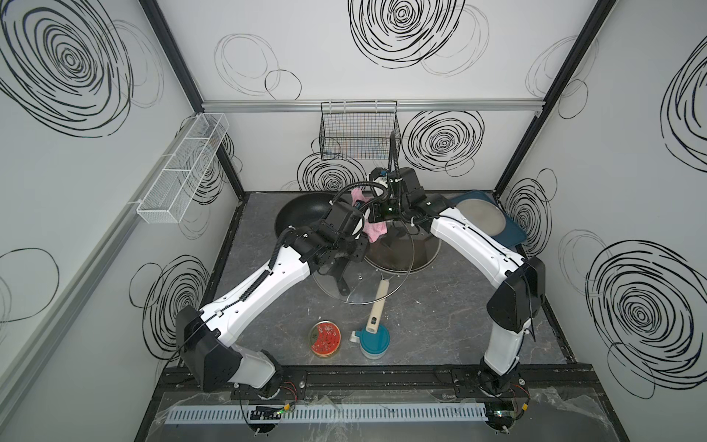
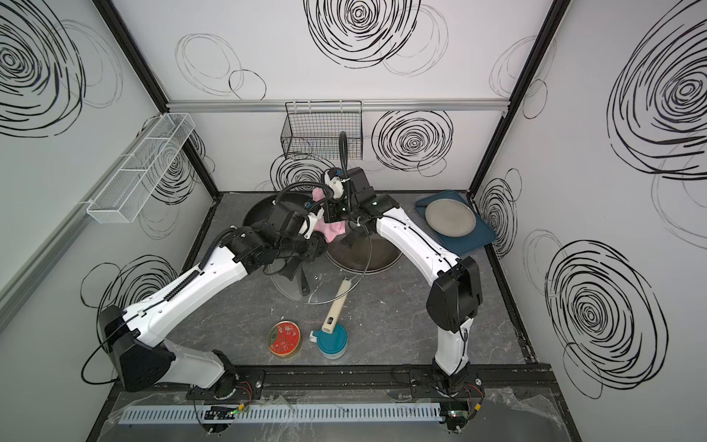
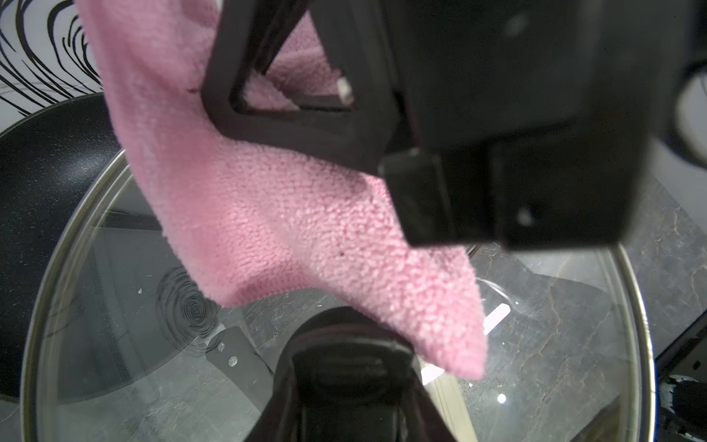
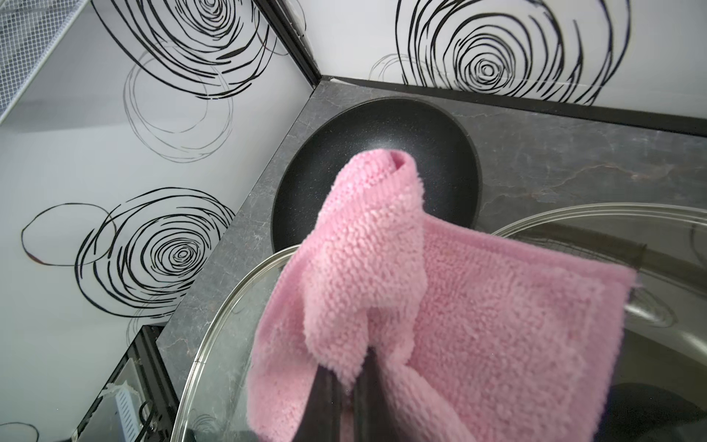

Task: Wipe the pot lid with a cloth
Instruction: Wipe the pot lid.

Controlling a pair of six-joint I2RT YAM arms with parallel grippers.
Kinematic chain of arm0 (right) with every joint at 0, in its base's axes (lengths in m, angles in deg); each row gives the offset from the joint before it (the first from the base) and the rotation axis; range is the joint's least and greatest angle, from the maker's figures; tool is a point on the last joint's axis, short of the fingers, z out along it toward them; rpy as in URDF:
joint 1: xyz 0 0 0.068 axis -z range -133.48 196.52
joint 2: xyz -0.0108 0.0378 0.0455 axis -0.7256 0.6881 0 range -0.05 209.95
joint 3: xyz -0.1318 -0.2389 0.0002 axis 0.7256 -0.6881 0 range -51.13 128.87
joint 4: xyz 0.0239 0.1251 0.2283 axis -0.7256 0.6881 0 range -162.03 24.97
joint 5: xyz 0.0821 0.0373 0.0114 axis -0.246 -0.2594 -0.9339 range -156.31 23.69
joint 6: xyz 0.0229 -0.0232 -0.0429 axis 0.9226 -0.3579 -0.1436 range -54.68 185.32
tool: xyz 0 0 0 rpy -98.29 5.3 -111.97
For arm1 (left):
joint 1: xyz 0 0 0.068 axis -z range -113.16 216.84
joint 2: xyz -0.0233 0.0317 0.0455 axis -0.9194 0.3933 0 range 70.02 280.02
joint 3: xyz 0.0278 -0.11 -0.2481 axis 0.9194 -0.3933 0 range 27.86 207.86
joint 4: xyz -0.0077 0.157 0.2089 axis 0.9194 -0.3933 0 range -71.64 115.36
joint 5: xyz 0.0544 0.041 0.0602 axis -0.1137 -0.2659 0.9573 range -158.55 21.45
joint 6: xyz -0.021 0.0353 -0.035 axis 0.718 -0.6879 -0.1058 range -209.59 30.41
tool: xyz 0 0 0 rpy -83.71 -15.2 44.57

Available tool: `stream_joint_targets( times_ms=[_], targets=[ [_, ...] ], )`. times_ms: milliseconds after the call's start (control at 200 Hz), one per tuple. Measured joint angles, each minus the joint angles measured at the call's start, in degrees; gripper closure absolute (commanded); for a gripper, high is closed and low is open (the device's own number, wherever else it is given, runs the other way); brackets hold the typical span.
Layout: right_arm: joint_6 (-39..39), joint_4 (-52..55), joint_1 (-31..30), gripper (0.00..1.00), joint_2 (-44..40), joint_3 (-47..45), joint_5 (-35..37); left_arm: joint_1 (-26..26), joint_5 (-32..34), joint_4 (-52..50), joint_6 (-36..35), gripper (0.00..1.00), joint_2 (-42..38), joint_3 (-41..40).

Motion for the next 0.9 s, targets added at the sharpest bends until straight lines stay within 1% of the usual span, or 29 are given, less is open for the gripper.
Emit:
stream_joint_targets(
  times_ms=[235, 425, 685, 901],
  targets=[
    [0.1, -0.6, -1.0, 1.0, 0.6, 0.0, -1.9, 0.0, 0.0, -0.1, 0.0, 1.0, 0.0, 0.0],
    [1.0, -2.2, 0.5, 1.0, -0.4, -1.9, -2.1, -0.1, 0.2, -0.1, 0.0, 1.0, 0.0, 0.0],
    [2.3, -3.0, 4.8, 1.0, -7.8, -8.7, -1.6, -0.7, 0.8, -0.1, 1.3, 1.0, 0.8, 1.5],
    [3.3, -4.1, 3.3, 1.0, -16.1, -16.3, -0.6, -1.4, 2.8, -0.2, 2.5, 1.0, 3.2, 5.9]
  ],
)
